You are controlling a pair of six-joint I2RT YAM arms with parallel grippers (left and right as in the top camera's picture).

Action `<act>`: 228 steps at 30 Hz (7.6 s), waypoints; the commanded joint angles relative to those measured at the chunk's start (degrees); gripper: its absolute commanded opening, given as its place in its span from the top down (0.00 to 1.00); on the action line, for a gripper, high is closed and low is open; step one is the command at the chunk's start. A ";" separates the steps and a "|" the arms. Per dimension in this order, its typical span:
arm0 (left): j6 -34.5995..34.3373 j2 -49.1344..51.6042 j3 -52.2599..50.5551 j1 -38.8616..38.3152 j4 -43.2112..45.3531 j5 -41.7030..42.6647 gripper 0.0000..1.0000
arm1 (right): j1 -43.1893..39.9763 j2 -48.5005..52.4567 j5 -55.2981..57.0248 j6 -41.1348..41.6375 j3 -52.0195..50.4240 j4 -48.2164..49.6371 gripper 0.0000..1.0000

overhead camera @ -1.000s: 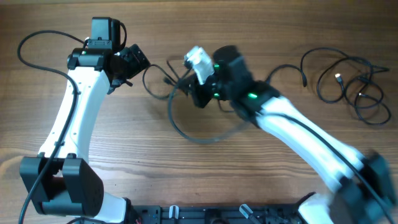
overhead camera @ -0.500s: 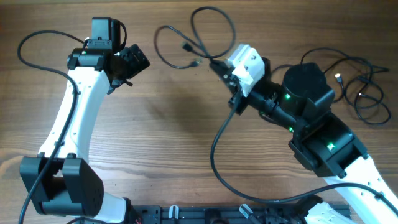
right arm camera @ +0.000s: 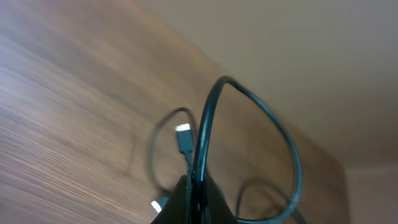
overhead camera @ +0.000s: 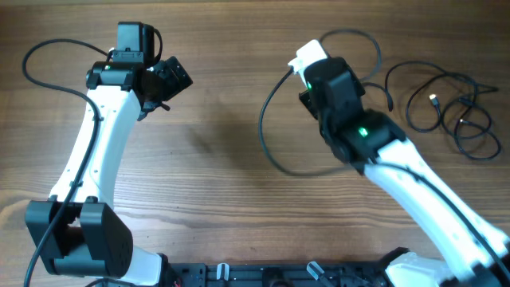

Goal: Untangle cables

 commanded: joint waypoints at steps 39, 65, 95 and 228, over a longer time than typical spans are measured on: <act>-0.15 0.02 -0.44 -0.04 -0.07 -0.37 0.00 | -26.75 14.73 -28.72 14.27 -0.44 3.91 0.00; -0.15 0.02 -0.44 -0.04 -0.07 -0.37 0.00 | -26.75 14.73 -28.72 14.25 -0.44 3.91 0.00; -0.15 0.02 -0.44 -0.04 -0.07 -0.37 0.00 | -26.75 14.73 -28.72 14.27 -0.44 3.91 0.00; -0.15 0.02 -0.42 -0.04 -0.07 -0.37 0.00 | -29.07 -82.79 -30.40 15.69 -68.00 26.29 0.00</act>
